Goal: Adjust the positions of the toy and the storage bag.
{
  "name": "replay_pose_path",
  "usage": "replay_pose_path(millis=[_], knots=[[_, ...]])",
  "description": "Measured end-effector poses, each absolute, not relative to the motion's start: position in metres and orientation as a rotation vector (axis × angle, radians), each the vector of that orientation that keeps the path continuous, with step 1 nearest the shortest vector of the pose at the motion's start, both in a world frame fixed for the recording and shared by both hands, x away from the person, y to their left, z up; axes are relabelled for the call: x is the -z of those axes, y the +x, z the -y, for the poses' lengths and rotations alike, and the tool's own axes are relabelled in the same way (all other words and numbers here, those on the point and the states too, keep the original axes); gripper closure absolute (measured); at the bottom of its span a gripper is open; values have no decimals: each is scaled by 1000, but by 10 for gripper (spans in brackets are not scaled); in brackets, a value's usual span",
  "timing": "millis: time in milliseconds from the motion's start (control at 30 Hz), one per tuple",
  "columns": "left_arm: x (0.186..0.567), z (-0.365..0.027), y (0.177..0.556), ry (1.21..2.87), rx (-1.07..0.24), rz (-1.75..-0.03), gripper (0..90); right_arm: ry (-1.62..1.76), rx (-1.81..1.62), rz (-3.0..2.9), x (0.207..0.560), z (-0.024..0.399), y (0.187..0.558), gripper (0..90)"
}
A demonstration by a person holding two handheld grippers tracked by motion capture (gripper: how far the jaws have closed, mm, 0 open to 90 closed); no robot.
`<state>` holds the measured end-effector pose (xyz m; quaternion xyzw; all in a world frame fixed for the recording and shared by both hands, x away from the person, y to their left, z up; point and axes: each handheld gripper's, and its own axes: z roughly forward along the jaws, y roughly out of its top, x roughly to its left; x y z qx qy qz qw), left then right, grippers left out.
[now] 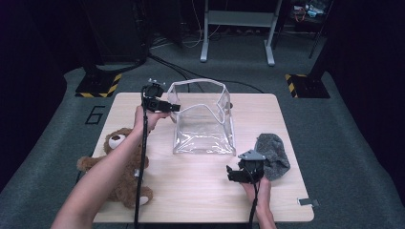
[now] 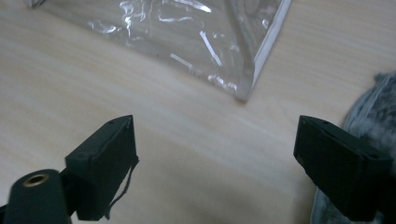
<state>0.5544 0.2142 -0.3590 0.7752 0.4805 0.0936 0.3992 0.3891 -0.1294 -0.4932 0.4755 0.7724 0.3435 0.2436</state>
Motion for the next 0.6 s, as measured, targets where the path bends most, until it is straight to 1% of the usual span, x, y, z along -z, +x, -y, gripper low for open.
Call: replay_pose_path(millis=[33,100,133,167,233,267,300,400,467,533,600], knots=[[359,-215,555,1950,-223,-1230,461,1300,-937,-2101,490,127,396,171],[358,-217,556,1953,-221,-1223,504,1303,-956,-2083,487,125,407,264],[357,-217,556,1953,-221,-1222,519,1307,-952,-2081,486,125,411,281],[357,-217,556,1949,-220,-1222,539,1321,-955,-2071,484,122,418,342],[356,-216,556,1957,-220,-1214,572,1341,-957,-2077,484,119,428,384],[356,-216,556,1958,-221,-1208,591,1331,-953,-2068,483,118,431,450],[356,-216,556,1961,-220,-1205,609,1322,-944,-2075,483,117,434,460],[356,-216,555,1961,-219,-1206,650,1317,-924,-2051,483,112,440,606],[356,-216,555,1966,-220,-1197,677,1303,-901,-2061,484,112,441,733],[356,-216,555,1966,-220,-1190,704,1302,-900,-2053,483,112,441,790],[356,-216,555,1960,-218,-1186,728,1302,-898,-2054,482,111,441,830]])
